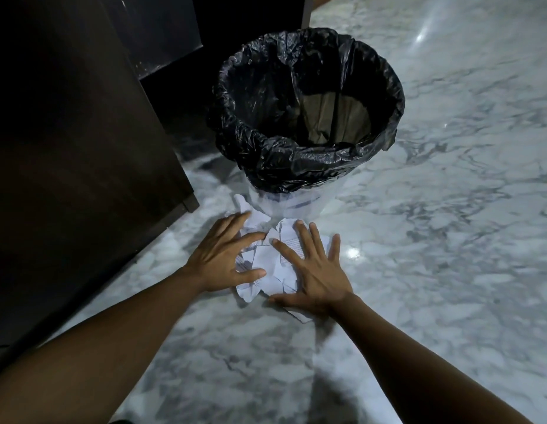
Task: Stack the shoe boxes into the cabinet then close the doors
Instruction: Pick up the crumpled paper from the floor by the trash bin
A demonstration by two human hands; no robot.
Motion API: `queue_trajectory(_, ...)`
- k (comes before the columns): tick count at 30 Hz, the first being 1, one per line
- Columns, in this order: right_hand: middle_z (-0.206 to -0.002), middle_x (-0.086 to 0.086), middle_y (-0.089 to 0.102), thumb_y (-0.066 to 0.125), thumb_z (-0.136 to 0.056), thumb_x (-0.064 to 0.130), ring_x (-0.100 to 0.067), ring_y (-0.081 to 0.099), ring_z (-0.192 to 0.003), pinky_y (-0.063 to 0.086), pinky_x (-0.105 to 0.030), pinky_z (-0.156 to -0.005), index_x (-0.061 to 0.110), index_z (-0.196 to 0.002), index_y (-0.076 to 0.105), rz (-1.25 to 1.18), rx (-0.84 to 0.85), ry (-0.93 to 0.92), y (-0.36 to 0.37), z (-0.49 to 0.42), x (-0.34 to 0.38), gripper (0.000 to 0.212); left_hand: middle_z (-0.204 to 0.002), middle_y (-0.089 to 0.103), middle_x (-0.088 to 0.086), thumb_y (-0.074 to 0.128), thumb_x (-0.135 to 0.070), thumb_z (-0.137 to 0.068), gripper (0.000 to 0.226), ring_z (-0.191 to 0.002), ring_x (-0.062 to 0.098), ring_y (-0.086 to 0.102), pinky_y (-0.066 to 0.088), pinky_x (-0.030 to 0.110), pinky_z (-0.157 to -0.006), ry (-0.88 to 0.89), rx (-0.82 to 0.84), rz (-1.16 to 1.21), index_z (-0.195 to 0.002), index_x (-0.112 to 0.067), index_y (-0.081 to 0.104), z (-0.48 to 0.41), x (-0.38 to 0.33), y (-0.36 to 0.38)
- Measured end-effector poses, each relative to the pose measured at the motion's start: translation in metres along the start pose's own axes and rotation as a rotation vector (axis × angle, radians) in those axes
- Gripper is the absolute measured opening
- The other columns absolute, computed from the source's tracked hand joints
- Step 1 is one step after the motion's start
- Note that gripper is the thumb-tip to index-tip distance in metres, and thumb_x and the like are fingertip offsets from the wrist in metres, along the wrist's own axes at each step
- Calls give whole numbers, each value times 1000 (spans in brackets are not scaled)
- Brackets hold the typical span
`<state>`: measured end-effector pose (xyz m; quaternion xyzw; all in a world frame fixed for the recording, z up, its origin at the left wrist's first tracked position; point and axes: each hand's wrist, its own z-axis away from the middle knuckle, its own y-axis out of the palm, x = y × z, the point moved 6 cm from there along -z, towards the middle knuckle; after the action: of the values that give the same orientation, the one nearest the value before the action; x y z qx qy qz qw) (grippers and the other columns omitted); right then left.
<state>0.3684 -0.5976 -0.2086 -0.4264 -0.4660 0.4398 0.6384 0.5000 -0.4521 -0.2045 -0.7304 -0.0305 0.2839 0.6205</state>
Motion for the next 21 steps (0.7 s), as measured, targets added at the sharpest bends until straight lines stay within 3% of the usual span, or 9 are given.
queue_trajectory(3,-166,-3,-17,37,-69,96,-28,-23,-151,-7,-76,-109,51,-154,-2,13,-3,-12,1,-1,1,103,-149,42,3,60,-75,-75,81,-140,25,34,31,47,-115,-4,-31,24,-143,-32,50,1,0,1)
queue_trajectory(6,-168,-4,-8,33,-71,96,-26,-21,-152,-8,-76,-109,49,-154,1,18,-19,-25,1,-1,1,101,-126,50,0,66,-70,-73,86,-121,23,45,36,47,-109,14,-90,32,-146,-28,47,1,-3,0)
queue_trajectory(9,-167,-9,2,30,-74,94,-29,-17,-153,-11,-73,-111,43,-156,11,23,-62,-62,0,-1,4,99,-111,48,-1,66,-67,-74,92,-115,20,47,24,53,-117,47,-102,-18,-151,-25,39,2,-7,1)
queue_trajectory(11,-166,-14,9,35,-74,92,-30,-11,-154,-4,-70,-115,36,-156,18,4,-68,-101,0,-2,6,101,-114,49,0,65,-66,-74,89,-115,21,45,29,49,-116,48,-86,-25,-151,-29,39,3,-7,3)
queue_trajectory(13,-165,-16,13,41,-72,91,-28,-4,-154,5,-63,-119,31,-156,21,-35,-63,-133,0,-4,7,105,-120,49,-1,65,-64,-73,82,-112,22,45,46,41,-101,33,-73,-6,-146,-33,46,4,-8,3)
queue_trajectory(16,-166,-16,-3,42,-67,95,-27,-12,-154,3,-55,-123,34,-157,13,-37,-32,-145,2,-6,6,113,-131,43,-2,67,-62,-69,74,-118,21,43,52,37,-88,7,-58,31,-137,-35,54,4,-10,0)
queue_trajectory(18,-165,-12,-16,41,-62,99,-29,-20,-152,-5,-53,-123,37,-157,3,-4,16,-142,4,-7,6,120,-151,32,-5,68,-63,-69,71,-135,20,34,50,33,-94,-1,-44,53,-134,-36,56,4,-10,-2)
queue_trajectory(21,-166,-10,-14,40,-63,98,-31,-23,-151,-9,-56,-122,37,-157,0,24,34,-140,3,-7,7,119,-165,6,-14,61,-78,-69,80,-152,14,10,30,31,-110,4,53,57,-138,-40,49,3,-9,3)
